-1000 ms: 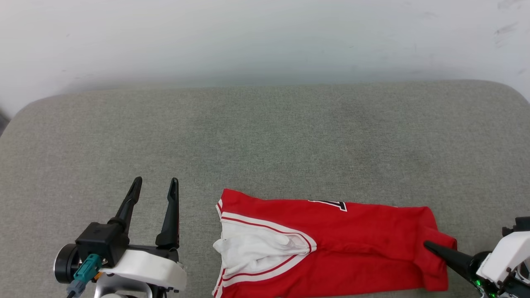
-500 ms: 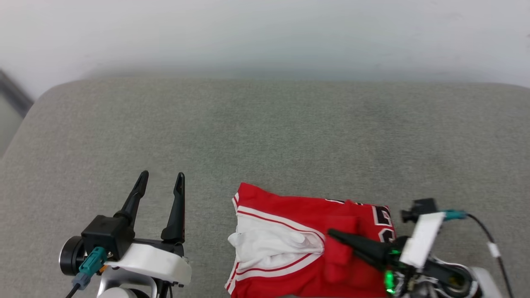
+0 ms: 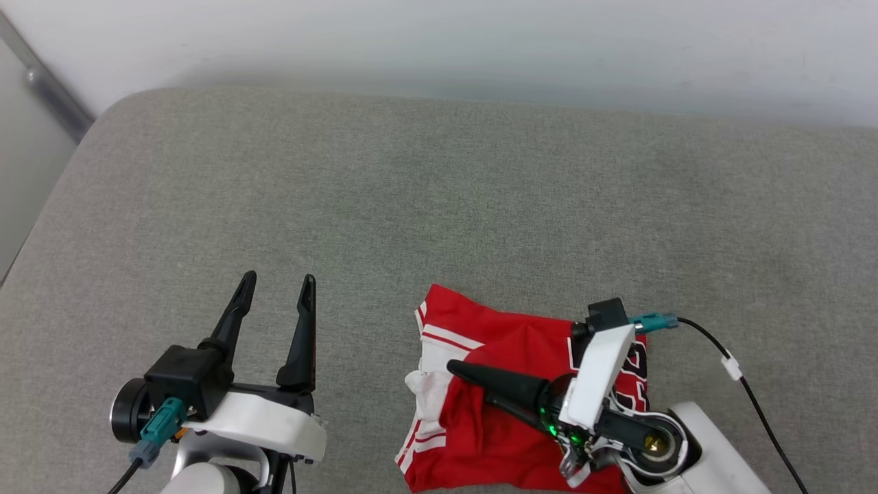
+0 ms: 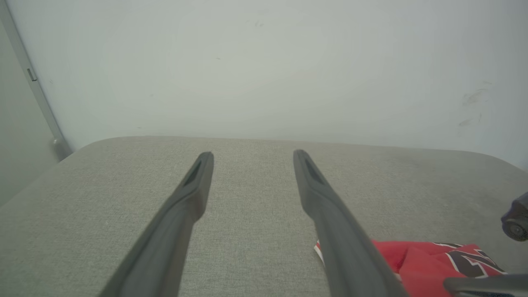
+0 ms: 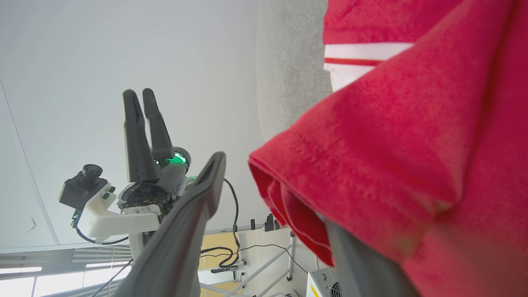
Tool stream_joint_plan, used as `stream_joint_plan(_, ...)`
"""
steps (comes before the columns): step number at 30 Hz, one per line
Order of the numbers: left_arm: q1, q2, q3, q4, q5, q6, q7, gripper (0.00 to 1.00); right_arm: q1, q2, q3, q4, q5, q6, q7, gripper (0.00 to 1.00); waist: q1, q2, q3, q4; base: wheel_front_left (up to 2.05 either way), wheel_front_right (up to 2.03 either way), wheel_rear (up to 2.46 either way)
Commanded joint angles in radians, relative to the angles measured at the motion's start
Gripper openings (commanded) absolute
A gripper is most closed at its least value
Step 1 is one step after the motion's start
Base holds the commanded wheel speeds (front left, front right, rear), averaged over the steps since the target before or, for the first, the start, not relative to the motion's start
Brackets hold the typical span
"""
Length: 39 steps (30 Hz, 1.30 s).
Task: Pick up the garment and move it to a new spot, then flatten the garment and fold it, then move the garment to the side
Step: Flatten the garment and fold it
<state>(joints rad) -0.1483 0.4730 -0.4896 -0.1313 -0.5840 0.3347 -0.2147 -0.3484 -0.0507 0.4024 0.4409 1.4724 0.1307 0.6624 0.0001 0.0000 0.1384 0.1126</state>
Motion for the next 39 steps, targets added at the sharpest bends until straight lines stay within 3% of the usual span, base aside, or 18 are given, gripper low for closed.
stream_joint_plan(1,-0.01,-0.001,0.0,0.005,0.001,-0.002,-0.004,1.0,-0.023,0.001,0.015,-0.007,0.002,0.0,-0.012,1.0,-0.0001,0.0,0.003,0.0,0.0,0.0,0.0)
stream_joint_plan(5,-0.013,-0.002,0.0,0.008,0.002,-0.002,-0.009,1.0,-0.044,-0.015,0.068,-0.047,-0.072,0.0,-0.043,1.0,-0.0001,0.0,0.003,-0.009,0.0,0.0,0.0)
stream_joint_plan(10,-0.011,-0.001,-0.002,0.009,0.002,-0.003,-0.01,1.0,-0.085,-0.105,0.205,-0.126,-0.3,0.0,-0.134,1.0,-0.0001,0.0,-0.005,-0.026,0.0,0.0,0.0)
stream_joint_plan(12,-0.007,-0.001,-0.001,0.011,-0.001,0.0,-0.01,1.0,-0.088,-0.12,0.238,-0.159,-0.337,0.0,-0.163,1.0,-0.0001,0.0,-0.009,-0.033,0.0,0.0,0.0)
stream_joint_plan(18,0.014,0.005,0.008,0.01,-0.006,0.012,-0.012,1.0,-0.1,-0.231,0.266,-0.247,-0.531,0.0,-0.281,1.0,-0.0001,0.0,-0.022,-0.063,0.0,0.0,0.0)
stream_joint_plan(23,0.029,0.008,0.018,0.01,-0.01,0.025,-0.017,1.0,-0.027,-0.269,0.129,-0.262,-0.727,0.0,-0.436,1.0,-0.0001,0.0,-0.038,-0.092,0.0,0.0,0.0)
stream_joint_plan(26,0.045,0.008,0.028,0.021,-0.019,0.031,-0.021,1.0,0.047,-0.274,-0.04,-0.28,-0.866,0.0,-0.521,1.0,-0.0001,0.0,-0.053,-0.114,0.0,0.0,0.0)
stream_joint_plan(33,0.067,0.011,0.043,0.053,-0.022,0.034,-0.031,1.0,0.189,-0.199,-0.298,-0.383,-1.059,0.0,-0.641,1.0,-0.0001,0.0,-0.078,-0.145,0.0,0.0,0.0)
stream_joint_plan(39,0.089,0.01,0.055,0.084,-0.022,0.028,-0.038,1.0,0.282,-0.136,-0.38,-0.474,-1.144,0.0,-0.681,1.0,-0.0001,0.0,-0.105,-0.157,0.0,0.0,0.0)
